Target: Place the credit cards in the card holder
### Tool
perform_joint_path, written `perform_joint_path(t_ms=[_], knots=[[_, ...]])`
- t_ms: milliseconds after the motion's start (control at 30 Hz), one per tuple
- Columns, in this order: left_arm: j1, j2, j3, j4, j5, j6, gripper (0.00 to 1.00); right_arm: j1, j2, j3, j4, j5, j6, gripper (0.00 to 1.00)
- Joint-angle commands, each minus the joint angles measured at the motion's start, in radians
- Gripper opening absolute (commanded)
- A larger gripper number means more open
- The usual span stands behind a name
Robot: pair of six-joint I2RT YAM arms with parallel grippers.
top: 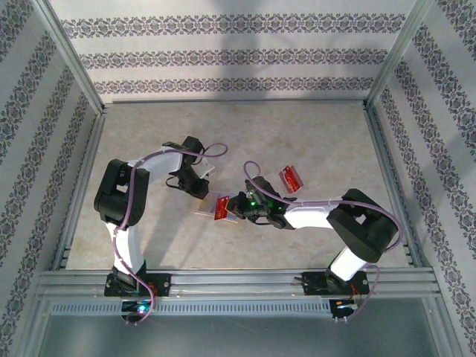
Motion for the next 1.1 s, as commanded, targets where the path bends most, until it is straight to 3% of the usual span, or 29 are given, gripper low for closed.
perform_joint_path(t_ms=[0, 1067], knots=[[-0.016, 0.038, -0.009, 0.005, -0.024, -0.003, 0.15, 0.015, 0.02, -0.016, 0.039, -0.006, 0.019, 0.0], [-0.02, 0.059, -0.004, 0.006, -0.031, -0.004, 0.15, -0.024, 0.146, -0.052, 0.18, 0.117, 0.042, 0.0]])
